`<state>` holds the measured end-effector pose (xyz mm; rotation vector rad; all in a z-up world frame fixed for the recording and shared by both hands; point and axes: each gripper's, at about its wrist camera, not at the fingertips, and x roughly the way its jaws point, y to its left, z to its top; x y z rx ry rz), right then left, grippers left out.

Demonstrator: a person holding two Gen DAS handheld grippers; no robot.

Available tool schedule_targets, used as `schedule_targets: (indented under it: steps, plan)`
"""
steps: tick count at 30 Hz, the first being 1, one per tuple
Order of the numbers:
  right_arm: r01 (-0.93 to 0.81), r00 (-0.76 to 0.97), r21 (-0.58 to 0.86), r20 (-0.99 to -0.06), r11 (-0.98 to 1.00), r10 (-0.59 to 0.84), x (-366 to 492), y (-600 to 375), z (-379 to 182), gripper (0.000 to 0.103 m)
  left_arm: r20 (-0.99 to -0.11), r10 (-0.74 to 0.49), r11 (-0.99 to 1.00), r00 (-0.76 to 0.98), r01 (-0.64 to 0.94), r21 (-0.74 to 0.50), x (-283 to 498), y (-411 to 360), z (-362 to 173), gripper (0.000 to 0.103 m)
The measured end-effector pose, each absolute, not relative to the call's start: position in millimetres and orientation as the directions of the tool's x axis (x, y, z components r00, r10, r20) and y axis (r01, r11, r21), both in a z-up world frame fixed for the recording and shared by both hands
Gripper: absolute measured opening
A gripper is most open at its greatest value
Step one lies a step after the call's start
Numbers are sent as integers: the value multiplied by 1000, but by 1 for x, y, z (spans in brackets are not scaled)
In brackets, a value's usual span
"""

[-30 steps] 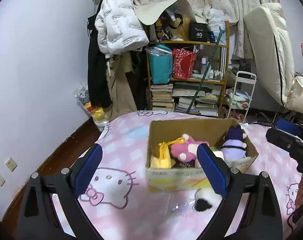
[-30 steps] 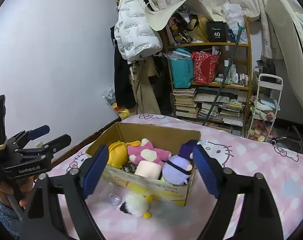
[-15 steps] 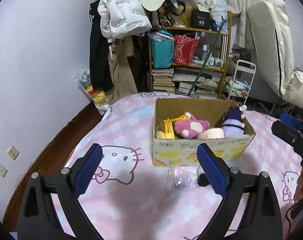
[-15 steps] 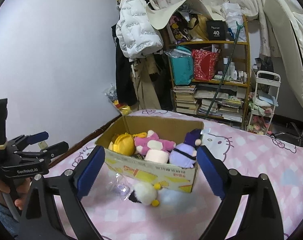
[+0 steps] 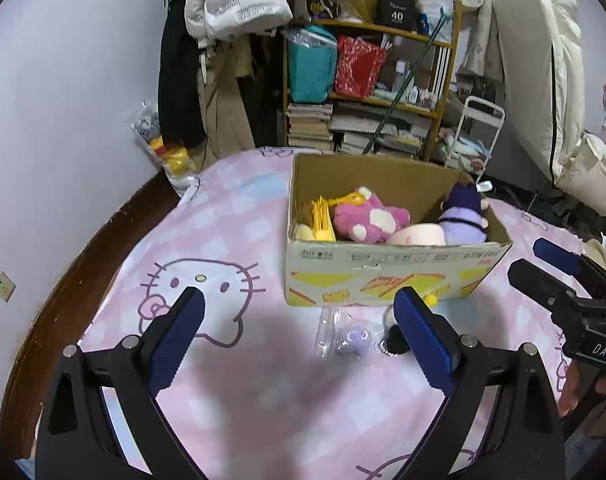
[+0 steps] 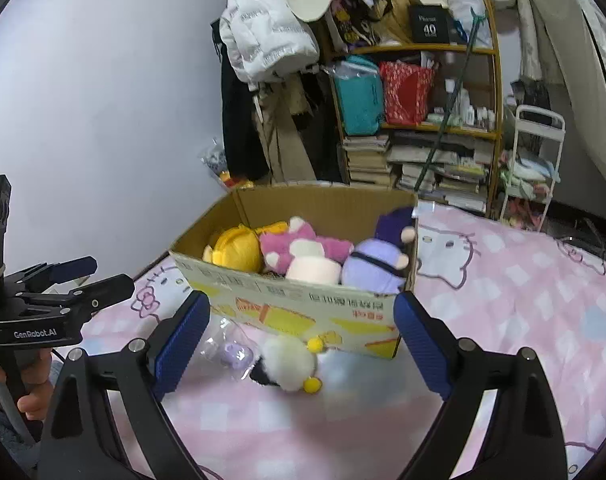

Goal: Organize soft objects
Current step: 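Lower the left tool to the clear bag while the right tool lowers to the white pompom keychain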

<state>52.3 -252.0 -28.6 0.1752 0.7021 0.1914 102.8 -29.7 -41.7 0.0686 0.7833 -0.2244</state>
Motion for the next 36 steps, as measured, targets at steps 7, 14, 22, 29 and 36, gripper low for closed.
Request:
schedule_targets:
  steps: [7,14,22,29,36]
  plan:
    - [-107,710,241,-660,965,244,63,-253,-52,97,-739,-174,973,650,230,-27,118,-36,-61,94]
    - [-110,668,249,-698,962,257,74,-250,-73,97,-771,-165,974,615,223,-30,129,-39,-80,94]
    - [-117,624,234,-739,965,254,81,-242,-92,97,-791,-168,973,588,228,-37,144,-45,-92,94]
    - [-134,590,224,-765,965,259,84,-234,-107,97,-815,-180,969,550,243,-49,159,-49,-103,94]
    - [-143,548,229,-792,963,270,93,-227,-122,91,-829,-186,969,528,238,-66,168,-51,-113,94]
